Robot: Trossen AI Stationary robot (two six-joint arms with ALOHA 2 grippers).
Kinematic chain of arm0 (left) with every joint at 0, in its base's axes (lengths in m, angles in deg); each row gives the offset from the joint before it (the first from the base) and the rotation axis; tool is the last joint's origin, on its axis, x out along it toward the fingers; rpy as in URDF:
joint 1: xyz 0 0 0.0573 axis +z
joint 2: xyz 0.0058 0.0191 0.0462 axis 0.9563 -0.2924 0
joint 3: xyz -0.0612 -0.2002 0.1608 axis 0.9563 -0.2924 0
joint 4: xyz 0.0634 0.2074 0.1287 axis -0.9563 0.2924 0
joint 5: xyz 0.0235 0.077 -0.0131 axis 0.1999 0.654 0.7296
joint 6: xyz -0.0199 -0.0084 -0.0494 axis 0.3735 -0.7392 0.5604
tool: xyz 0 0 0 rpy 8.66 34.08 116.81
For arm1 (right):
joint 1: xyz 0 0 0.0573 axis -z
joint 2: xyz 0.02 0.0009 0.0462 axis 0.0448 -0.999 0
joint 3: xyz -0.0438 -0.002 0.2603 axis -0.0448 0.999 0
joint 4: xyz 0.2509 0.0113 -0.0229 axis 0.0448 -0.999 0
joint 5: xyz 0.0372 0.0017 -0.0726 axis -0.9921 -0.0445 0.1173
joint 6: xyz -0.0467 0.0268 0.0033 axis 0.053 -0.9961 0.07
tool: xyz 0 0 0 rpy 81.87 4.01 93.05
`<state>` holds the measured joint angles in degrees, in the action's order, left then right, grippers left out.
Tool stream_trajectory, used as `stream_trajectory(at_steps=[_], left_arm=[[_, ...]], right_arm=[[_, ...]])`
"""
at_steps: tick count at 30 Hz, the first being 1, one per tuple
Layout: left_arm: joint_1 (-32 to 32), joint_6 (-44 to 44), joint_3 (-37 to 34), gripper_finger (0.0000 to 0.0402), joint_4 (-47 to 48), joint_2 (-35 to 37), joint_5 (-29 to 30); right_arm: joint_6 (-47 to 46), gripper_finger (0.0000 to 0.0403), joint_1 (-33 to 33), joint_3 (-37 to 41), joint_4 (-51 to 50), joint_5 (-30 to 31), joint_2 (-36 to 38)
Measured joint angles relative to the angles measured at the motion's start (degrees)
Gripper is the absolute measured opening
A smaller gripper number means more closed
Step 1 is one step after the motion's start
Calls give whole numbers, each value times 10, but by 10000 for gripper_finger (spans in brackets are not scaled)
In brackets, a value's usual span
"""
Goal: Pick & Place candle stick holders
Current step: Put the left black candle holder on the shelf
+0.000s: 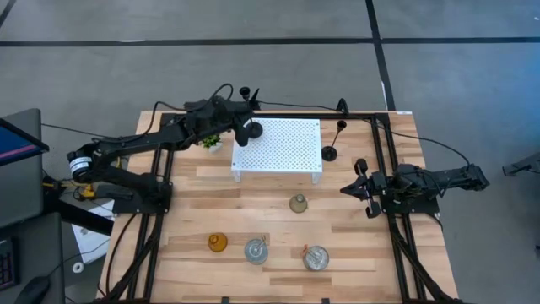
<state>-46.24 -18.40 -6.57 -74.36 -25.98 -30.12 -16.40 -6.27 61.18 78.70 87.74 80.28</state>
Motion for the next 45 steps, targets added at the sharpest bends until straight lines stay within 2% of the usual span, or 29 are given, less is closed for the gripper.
stream_trajectory(at_steps=[24,33,39,45], left_arm=[[-1,8,0,22,12,-14,0],[-1,8,0,48,12,-14,0],[-1,-23,0,59,9,-14,0],[-1,-24,0,60,4,-14,0]], right_arm=[[0,0,0,0,0,0,0],[0,0,0,0,0,-1,0],[0,0,0,0,0,-1,0],[0,0,0,0,0,-2,0]])
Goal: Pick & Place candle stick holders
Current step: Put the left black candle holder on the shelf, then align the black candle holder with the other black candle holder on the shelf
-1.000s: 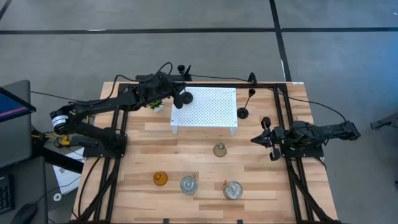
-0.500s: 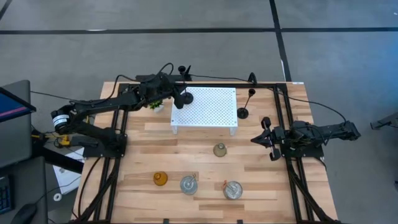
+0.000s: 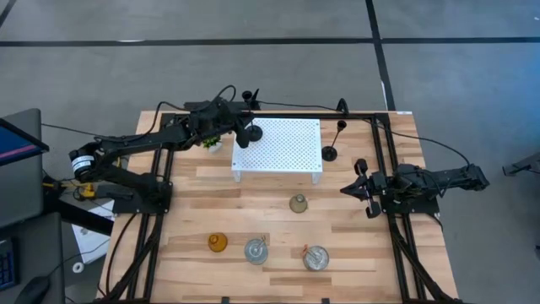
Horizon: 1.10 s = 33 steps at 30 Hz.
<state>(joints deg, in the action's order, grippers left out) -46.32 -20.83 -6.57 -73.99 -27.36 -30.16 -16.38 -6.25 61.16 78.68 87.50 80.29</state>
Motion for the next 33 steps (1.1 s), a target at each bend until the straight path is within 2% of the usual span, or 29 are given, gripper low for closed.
stream_trajectory(at_steps=[7,15,33], left_arm=[[0,0,0,62,-3,0,0],[0,0,0,88,-3,0,0],[0,0,0,200,-3,0,0]], right_arm=[[0,0,0,0,0,0,0],[0,0,0,0,0,0,0],[0,0,-1,0,0,0,0]])
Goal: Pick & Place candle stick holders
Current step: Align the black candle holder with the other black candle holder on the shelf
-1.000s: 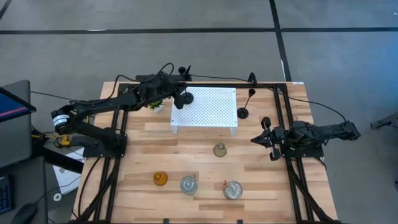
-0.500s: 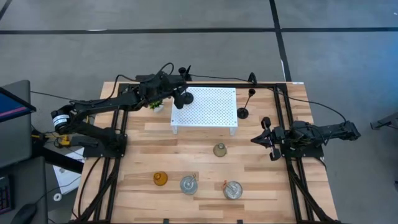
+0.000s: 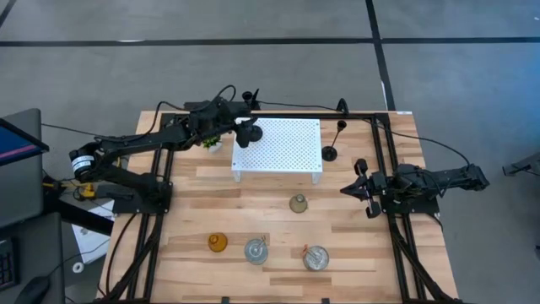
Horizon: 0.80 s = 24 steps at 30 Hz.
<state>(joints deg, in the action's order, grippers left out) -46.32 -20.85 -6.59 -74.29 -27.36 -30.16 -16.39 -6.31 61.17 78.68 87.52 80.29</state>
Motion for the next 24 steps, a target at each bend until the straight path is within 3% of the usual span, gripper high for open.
stream_trajectory(at_steps=[10,24], left_arm=[[0,0,0,239,0,0,-6],[-7,2,0,233,-2,0,-6]], right_arm=[[0,0,0,0,0,0,0],[0,0,0,0,0,0,0]])
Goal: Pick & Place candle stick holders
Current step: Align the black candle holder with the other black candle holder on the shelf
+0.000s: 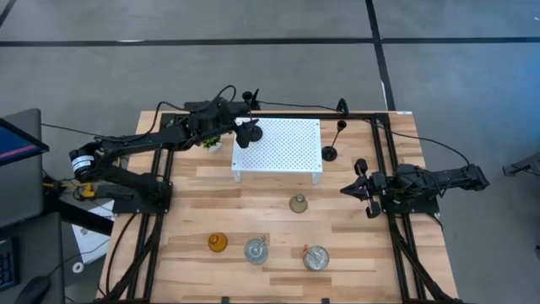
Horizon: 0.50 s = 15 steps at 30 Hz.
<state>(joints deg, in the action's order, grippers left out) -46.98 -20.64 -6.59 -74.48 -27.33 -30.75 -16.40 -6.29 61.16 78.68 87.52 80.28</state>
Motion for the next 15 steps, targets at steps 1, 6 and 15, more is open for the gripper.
stream_trajectory(at_steps=[1,6,15], left_arm=[[-2,0,0,232,2,3,0],[-13,0,-1,230,17,19,0],[-20,5,0,226,117,86,0]], right_arm=[[0,0,0,0,0,0,0],[0,0,0,0,0,0,0],[0,0,0,0,0,0,0]])
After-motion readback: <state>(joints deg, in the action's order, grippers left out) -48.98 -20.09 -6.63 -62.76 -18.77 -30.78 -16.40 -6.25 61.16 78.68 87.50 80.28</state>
